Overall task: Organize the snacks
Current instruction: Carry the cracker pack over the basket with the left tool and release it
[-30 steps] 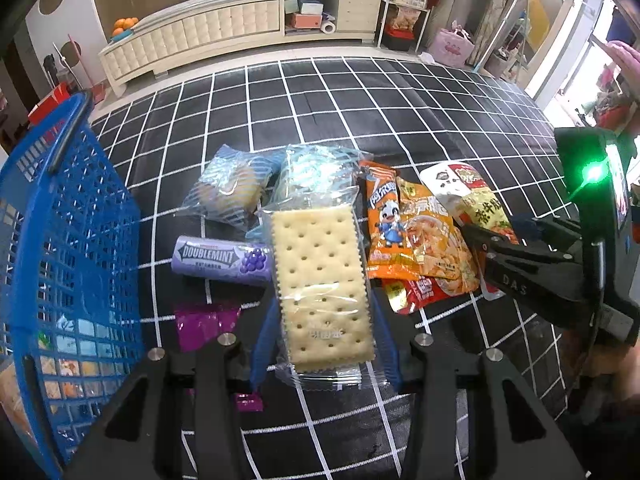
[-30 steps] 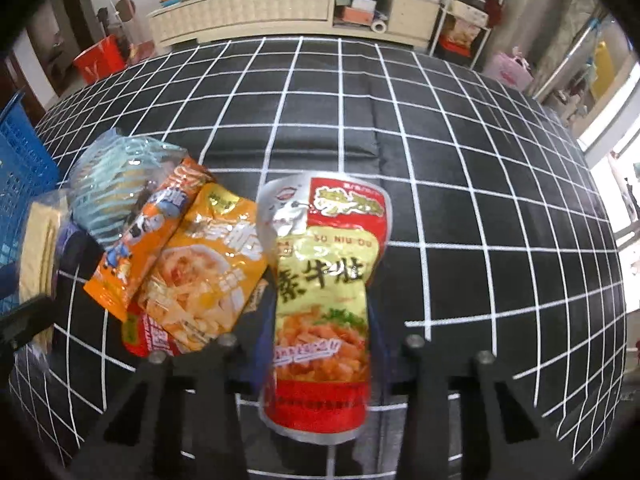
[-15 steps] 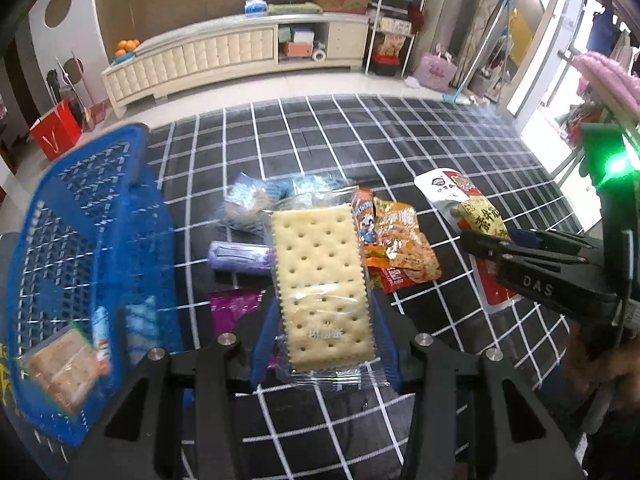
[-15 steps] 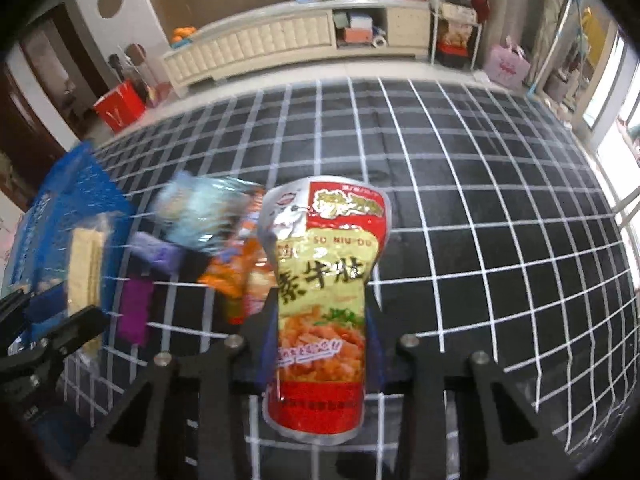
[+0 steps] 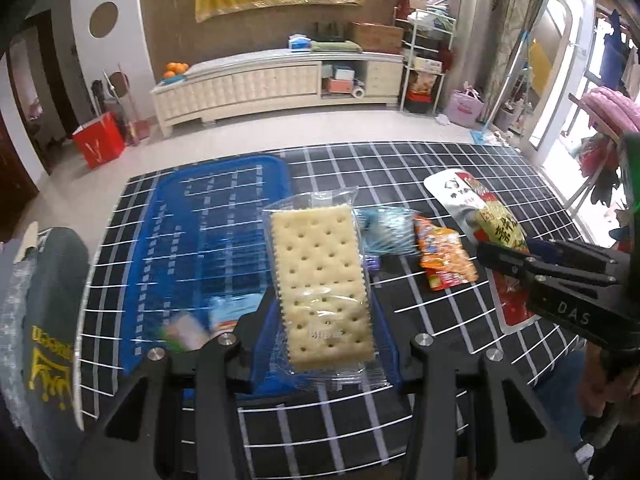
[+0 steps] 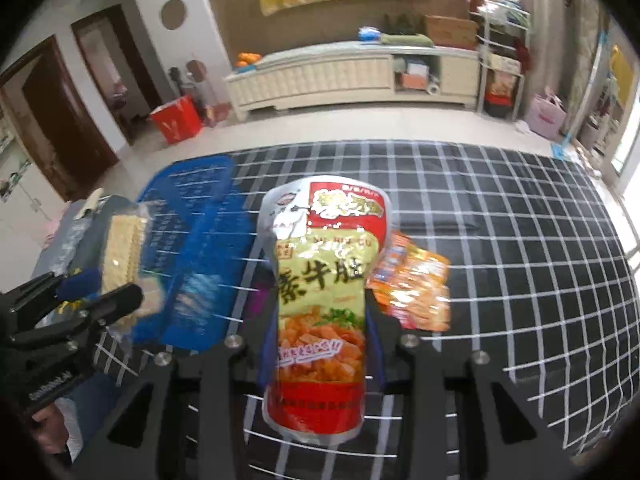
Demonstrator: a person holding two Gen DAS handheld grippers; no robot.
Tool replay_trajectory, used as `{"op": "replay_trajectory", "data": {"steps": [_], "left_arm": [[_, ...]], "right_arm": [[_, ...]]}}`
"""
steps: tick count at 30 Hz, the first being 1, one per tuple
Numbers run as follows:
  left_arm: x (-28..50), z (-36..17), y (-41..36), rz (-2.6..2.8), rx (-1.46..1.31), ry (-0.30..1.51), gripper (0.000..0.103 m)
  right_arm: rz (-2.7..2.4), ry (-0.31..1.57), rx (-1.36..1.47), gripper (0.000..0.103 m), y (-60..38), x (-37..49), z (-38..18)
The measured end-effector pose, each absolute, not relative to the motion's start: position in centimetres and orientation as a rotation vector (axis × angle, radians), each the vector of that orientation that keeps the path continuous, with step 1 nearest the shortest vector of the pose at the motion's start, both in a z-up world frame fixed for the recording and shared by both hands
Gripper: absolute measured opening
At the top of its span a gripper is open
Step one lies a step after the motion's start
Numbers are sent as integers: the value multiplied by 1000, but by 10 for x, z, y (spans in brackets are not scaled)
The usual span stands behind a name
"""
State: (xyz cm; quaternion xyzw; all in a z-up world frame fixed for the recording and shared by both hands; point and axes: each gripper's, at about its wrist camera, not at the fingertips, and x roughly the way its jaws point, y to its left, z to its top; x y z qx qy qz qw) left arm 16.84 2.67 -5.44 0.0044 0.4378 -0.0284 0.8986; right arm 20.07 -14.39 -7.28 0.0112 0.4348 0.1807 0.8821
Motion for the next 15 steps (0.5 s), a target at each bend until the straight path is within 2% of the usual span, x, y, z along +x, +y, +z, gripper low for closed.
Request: {"op": "replay_trajectory", "data": {"steps": [15], "left_arm": [[169, -37, 110, -24, -12, 899, 42]], "right_arm": [[473, 897, -12, 42, -62, 209, -52]]}}
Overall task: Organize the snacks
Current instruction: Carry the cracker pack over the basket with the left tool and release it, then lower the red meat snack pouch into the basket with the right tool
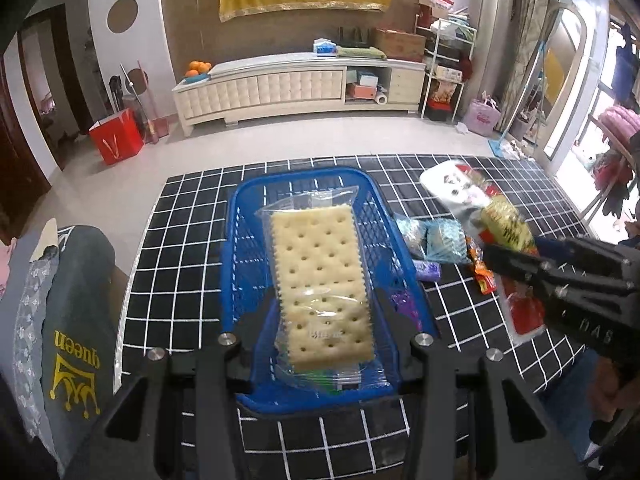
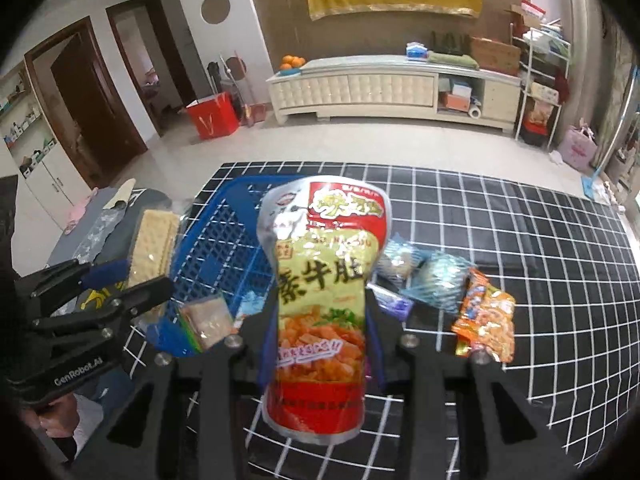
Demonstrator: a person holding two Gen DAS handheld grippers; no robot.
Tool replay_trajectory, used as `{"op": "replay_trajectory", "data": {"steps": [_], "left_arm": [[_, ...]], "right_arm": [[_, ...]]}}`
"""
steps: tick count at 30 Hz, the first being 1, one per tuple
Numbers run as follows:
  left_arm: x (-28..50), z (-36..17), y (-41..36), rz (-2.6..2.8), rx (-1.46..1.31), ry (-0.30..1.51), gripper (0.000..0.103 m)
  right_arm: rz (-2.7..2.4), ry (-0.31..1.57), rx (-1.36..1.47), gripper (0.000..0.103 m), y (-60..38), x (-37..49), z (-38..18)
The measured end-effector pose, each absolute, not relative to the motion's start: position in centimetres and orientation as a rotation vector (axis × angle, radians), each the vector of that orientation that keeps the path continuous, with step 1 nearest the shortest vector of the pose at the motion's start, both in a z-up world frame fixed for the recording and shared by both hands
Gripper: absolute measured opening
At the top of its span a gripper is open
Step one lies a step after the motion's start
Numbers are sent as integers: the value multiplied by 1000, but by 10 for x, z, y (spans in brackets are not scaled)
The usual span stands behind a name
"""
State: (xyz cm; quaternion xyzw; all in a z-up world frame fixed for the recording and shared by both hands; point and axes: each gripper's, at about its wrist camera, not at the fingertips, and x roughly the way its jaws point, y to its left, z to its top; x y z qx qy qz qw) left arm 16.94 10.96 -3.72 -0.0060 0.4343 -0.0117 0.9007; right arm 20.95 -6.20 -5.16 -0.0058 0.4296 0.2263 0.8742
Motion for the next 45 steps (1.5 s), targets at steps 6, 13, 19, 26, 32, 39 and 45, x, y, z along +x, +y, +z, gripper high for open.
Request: {"op": "replay_trajectory", "data": {"steps": [6, 13, 19, 26, 32, 39, 45], "left_arm": [[198, -41, 124, -86, -54, 958, 42], [228, -65, 138, -84, -51, 1046, 42], [252, -83, 143, -83, -35, 1085, 43], [256, -87, 151, -115, -100, 1116, 50], [244, -75, 161, -72, -117, 1094, 50], [226, -59, 178, -19, -90, 1057, 50], [218, -57, 195, 21, -68, 1044, 50]], "right_arm": [[492, 888, -58, 42, -34, 214, -52], [490, 910, -76, 42, -21, 225, -63], [479, 951, -80, 42, -22, 234, -75], [477, 956, -89, 42, -25, 230, -76], [495, 948, -92, 42, -18, 226, -66], [534, 955, -126, 43, 5, 229, -64], [544, 974, -204, 43, 35, 240, -73]]}}
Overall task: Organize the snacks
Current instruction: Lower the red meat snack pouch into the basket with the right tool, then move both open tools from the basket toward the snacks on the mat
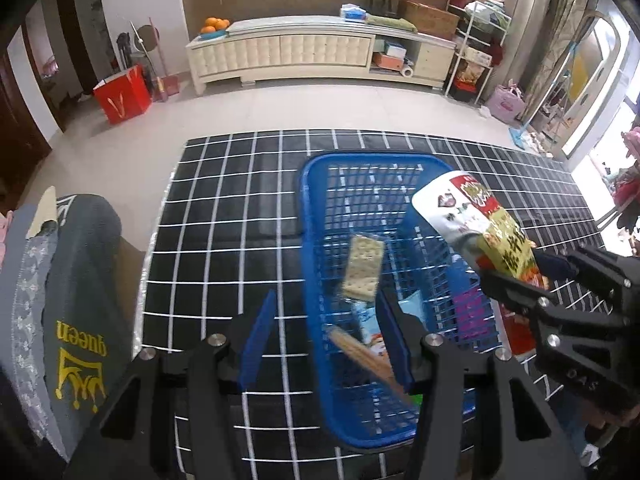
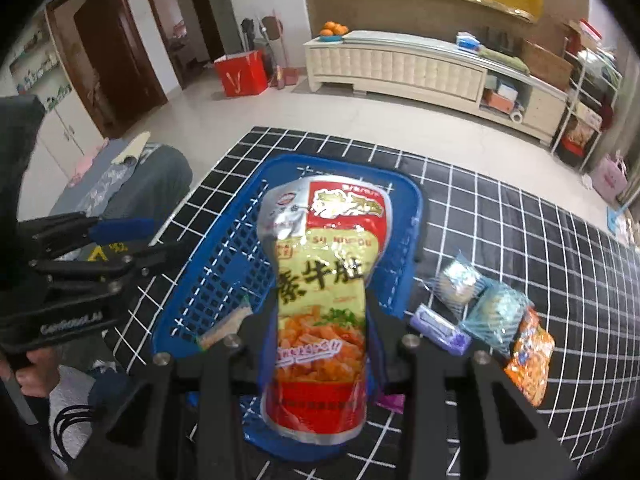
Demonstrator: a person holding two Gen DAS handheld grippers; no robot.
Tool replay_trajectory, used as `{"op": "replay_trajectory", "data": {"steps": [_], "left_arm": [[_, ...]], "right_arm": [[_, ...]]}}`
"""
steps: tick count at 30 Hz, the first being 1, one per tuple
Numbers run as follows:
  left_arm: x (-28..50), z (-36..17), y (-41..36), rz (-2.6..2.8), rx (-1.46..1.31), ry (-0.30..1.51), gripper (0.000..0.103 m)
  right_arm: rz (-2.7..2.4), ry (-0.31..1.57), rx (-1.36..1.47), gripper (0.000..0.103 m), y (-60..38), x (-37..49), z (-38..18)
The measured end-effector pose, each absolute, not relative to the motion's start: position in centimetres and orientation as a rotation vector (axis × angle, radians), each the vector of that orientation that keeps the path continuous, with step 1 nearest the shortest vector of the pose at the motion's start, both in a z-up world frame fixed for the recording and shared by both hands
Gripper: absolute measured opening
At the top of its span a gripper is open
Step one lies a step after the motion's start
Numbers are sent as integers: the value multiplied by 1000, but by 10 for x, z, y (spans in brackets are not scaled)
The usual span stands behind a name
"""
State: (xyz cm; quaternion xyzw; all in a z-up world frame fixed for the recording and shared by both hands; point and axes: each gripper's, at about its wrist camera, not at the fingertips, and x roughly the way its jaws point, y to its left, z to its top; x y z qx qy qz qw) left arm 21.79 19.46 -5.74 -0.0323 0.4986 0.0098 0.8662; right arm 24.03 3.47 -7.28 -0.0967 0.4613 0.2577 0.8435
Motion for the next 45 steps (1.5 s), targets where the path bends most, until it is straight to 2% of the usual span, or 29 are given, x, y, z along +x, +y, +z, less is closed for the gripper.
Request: {"op": "replay_trajectory", "data": {"steps": [12, 14, 17, 19, 21, 38, 40, 41, 45], "left_arm": [[229, -85, 214, 42, -100, 1090, 50], [230, -86, 214, 41, -96, 1088, 50], [229, -86, 212, 43, -88, 1087, 50], [227, -85, 210, 48, -86, 1085, 50], [225, -83, 209, 55, -95, 1083, 50], [204, -31, 126, 1, -36, 1041, 50], [204, -27, 111, -7, -11, 1038, 56], [204, -24, 102, -8, 2, 1033, 64], [207, -16, 64, -37, 24, 1029, 64]], "right_arm": [[504, 1024, -315, 44, 62, 270, -109], [500, 1020, -323, 48, 63, 271, -109], [490, 971, -385, 66, 65, 264, -105], [496, 936, -382, 86, 62, 259, -99], [516, 926, -334, 91, 55, 256, -92], [422, 909, -172, 91, -56, 233, -35], [402, 902, -162, 91, -73, 230, -30], [387, 895, -152, 91, -86, 227, -26], [356, 893, -105, 91, -123, 223, -21]]}}
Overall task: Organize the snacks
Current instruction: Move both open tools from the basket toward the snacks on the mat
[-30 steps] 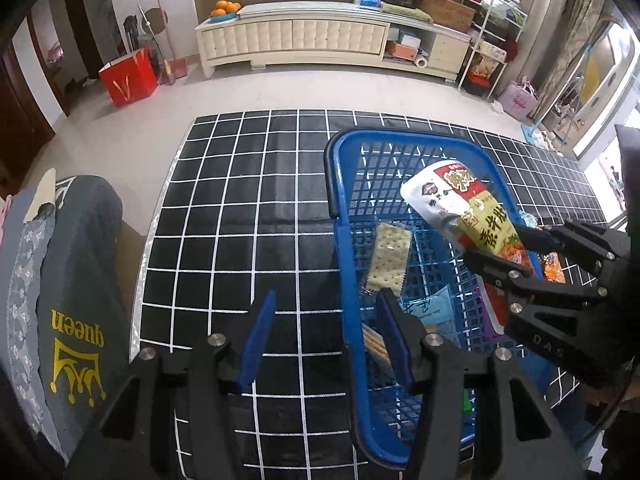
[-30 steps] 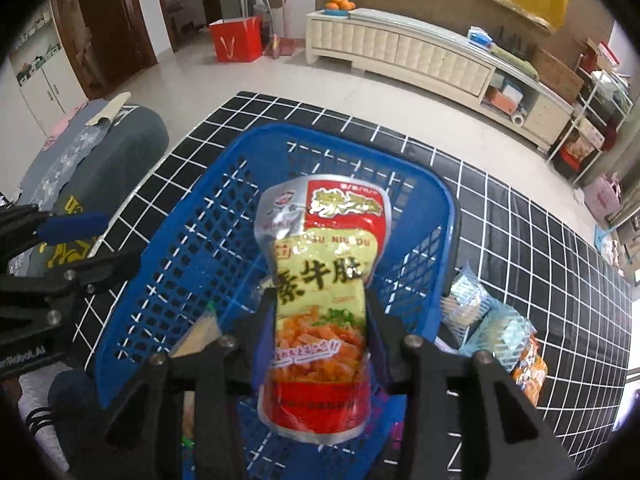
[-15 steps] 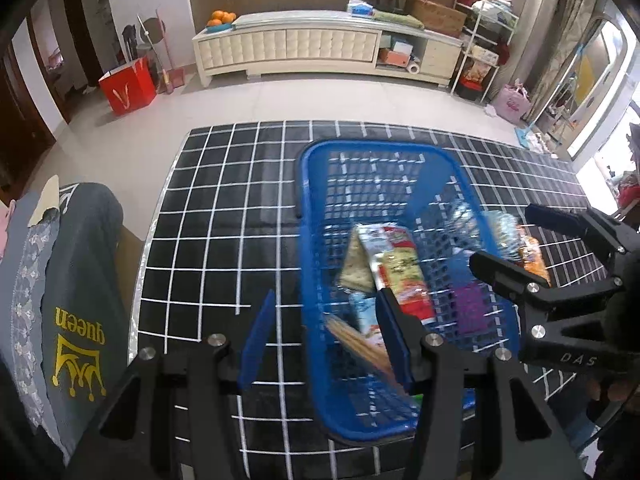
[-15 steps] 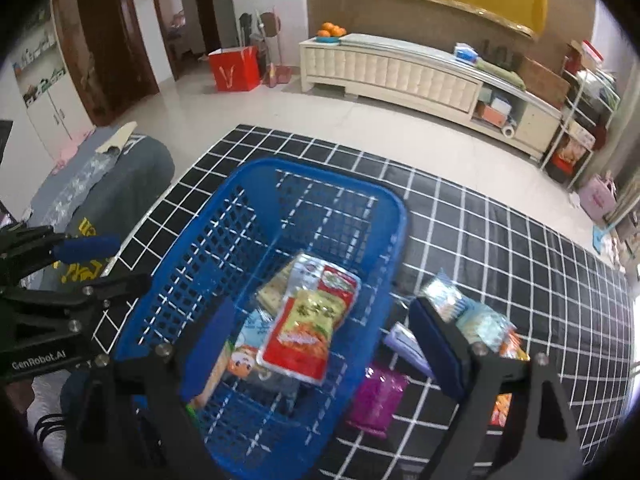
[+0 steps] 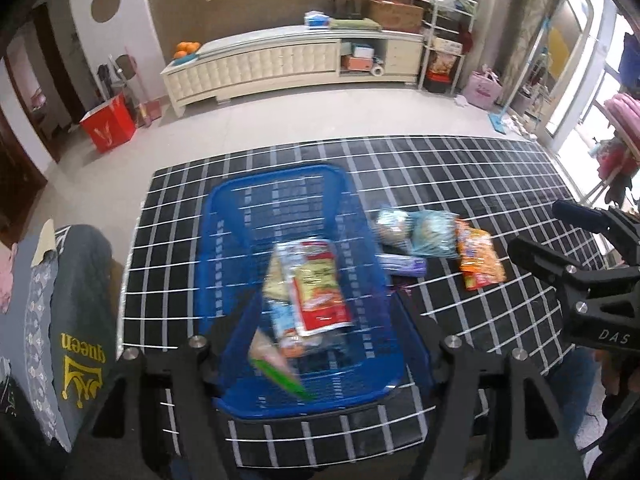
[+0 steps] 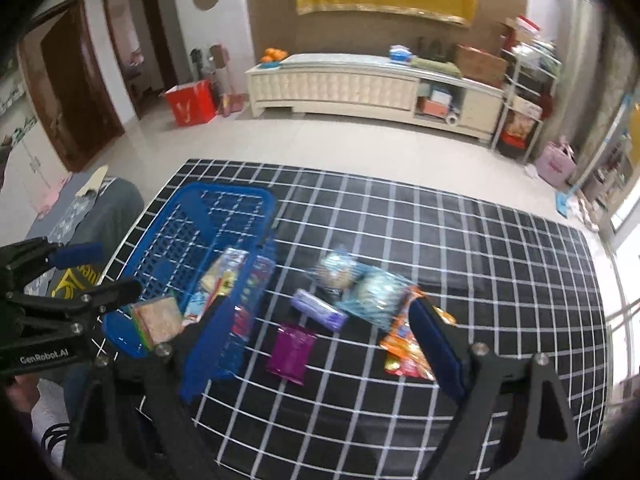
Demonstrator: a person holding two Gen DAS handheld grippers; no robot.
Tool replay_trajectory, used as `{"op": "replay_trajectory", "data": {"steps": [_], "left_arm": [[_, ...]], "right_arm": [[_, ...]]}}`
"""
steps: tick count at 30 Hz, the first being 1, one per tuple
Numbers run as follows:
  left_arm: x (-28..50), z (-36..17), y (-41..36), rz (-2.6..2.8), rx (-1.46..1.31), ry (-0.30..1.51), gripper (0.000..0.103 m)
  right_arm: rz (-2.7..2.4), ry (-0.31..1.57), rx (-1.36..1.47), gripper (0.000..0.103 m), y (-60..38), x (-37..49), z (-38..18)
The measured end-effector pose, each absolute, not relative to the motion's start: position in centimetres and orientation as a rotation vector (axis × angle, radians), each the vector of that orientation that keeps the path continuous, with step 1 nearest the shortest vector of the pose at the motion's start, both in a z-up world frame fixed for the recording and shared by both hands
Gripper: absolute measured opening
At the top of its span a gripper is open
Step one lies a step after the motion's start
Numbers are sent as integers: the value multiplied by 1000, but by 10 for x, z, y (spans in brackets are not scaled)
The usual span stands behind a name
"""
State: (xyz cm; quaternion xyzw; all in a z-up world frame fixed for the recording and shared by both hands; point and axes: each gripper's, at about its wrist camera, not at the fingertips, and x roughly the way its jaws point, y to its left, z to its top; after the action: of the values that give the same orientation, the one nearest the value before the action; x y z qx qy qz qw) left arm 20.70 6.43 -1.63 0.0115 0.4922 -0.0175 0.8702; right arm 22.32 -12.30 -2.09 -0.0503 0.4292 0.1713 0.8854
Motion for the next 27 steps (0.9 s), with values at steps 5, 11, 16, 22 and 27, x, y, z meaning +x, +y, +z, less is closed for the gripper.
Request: {"op": "replay_trajectory", "data": {"steps": [5, 11, 16, 22, 27], "left_arm": [[214, -17, 10, -72, 86, 1041, 65], [239, -37, -44, -152, 65, 1153, 67], [266, -51, -82, -188, 51, 1216, 67], [298, -73, -111, -182, 26, 1301, 67], [322, -91, -120, -154, 58, 1341, 67]], "right_arm": [[313, 901, -47, 91, -174, 221, -25], [264, 925, 12, 91, -230, 225, -37], [225, 989, 73, 92, -270, 235, -54], [196, 1057, 128, 92, -301, 252, -78], [213, 1122, 148, 92, -306, 273, -103]]}}
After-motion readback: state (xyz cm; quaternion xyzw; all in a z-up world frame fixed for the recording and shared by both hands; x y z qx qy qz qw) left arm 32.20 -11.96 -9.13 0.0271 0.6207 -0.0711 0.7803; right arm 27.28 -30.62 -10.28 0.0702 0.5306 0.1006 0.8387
